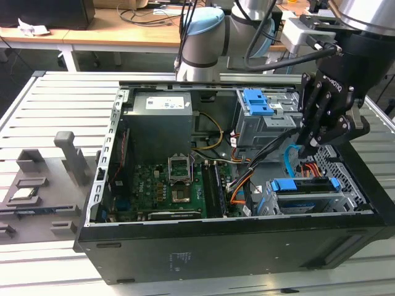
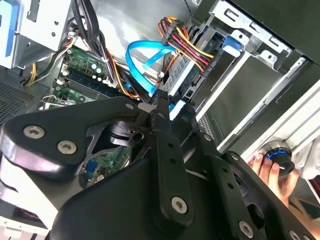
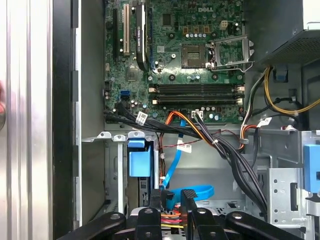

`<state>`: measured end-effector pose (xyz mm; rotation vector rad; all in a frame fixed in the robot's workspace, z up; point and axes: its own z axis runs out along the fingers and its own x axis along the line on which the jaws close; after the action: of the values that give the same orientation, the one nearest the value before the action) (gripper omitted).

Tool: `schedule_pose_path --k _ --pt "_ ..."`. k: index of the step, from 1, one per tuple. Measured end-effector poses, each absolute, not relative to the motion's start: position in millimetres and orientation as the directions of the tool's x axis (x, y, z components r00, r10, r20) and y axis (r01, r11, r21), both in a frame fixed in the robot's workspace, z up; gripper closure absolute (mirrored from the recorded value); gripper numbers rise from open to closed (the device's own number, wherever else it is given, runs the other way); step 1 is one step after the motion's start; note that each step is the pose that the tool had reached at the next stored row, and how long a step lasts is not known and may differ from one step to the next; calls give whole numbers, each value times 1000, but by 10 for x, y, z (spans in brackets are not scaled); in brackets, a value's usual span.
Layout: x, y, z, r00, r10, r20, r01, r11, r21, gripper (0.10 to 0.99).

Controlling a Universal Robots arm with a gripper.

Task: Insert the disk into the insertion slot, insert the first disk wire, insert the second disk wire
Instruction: 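Insert the second disk wire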

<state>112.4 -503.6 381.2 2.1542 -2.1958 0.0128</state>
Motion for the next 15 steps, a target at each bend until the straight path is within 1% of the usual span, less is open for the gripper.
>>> schedule_pose_path --k 7,8,9,10,12,15 --pt "1123 -5040 3791 -18 -998 56 -999 20 40 784" --pt "1123 -5040 3791 -18 -998 57 -999 20 40 796" --pt "1123 -5040 3791 -18 -998 57 -999 20 40 867" --pt "1123 -5040 3792 -18 -998 57 -999 20 40 867" --pt "1123 -5040 3791 -18 -998 58 -999 20 40 980" --pt "1123 -5041 3791 -18 -998 58 -999 20 40 980"
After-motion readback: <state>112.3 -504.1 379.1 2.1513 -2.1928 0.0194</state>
